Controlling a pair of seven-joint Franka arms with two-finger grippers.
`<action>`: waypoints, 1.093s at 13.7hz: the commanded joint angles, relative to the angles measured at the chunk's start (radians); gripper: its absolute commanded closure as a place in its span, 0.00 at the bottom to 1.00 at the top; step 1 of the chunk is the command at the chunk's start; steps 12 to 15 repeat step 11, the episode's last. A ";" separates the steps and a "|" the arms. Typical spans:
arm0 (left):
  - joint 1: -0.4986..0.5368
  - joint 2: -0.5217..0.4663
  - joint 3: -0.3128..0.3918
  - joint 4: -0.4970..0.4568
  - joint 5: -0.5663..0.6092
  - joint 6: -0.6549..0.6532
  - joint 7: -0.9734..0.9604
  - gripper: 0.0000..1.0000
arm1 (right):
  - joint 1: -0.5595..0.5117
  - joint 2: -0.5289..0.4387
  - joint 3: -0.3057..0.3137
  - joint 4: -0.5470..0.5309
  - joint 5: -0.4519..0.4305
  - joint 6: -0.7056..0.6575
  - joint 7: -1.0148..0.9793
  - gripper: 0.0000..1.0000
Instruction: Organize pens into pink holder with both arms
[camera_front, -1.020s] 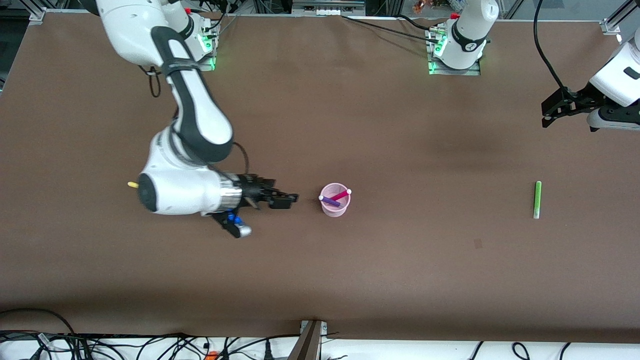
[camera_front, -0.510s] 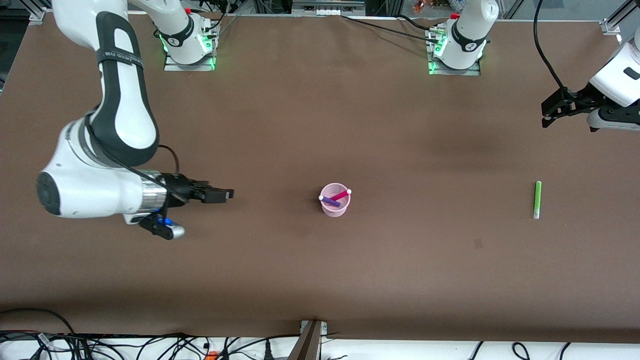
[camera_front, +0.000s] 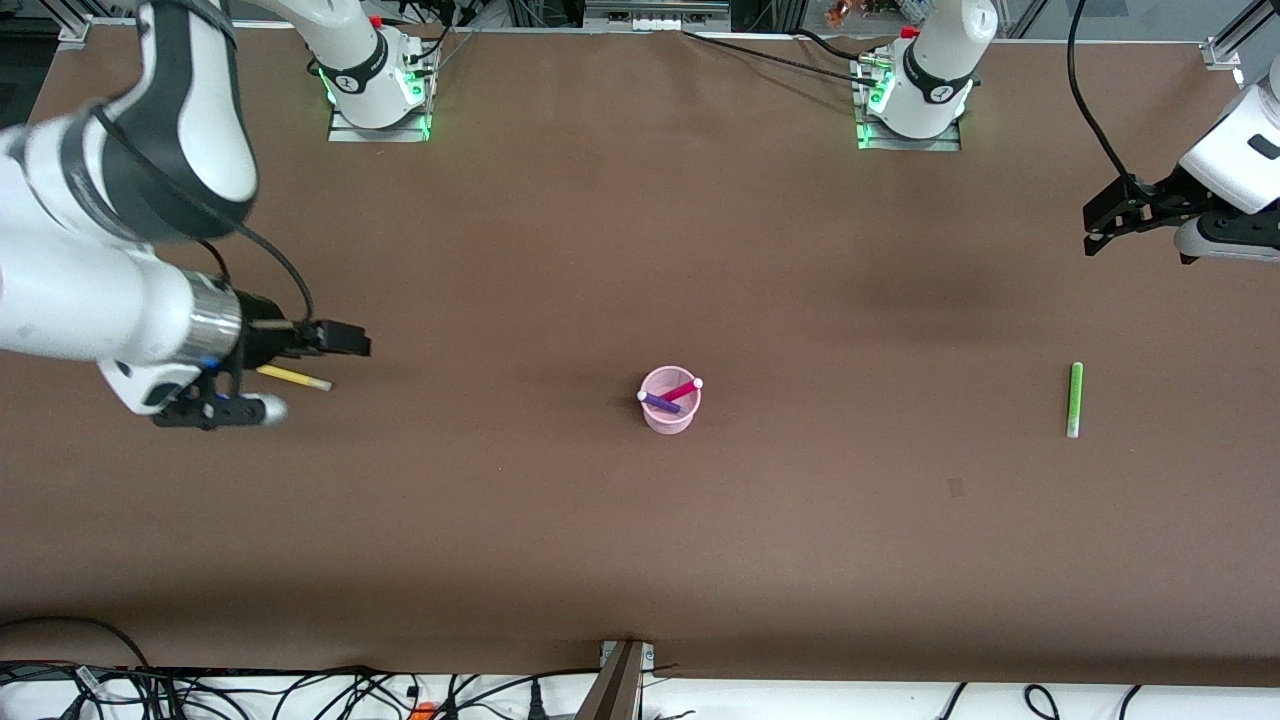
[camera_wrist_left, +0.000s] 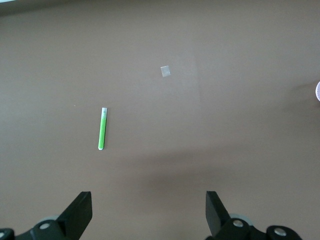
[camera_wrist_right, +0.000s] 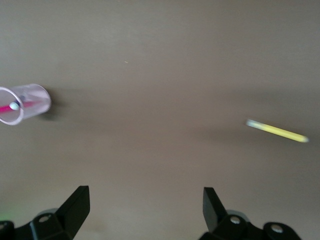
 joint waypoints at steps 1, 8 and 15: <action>0.005 0.007 -0.004 0.024 -0.017 -0.019 -0.005 0.00 | 0.021 -0.238 0.006 -0.262 -0.121 0.057 -0.036 0.00; 0.004 0.007 -0.004 0.024 -0.017 -0.020 -0.007 0.00 | -0.034 -0.343 0.092 -0.373 -0.246 0.150 -0.110 0.00; 0.002 0.012 -0.004 0.024 -0.017 -0.019 -0.002 0.00 | -0.071 -0.337 0.138 -0.347 -0.260 0.139 -0.107 0.00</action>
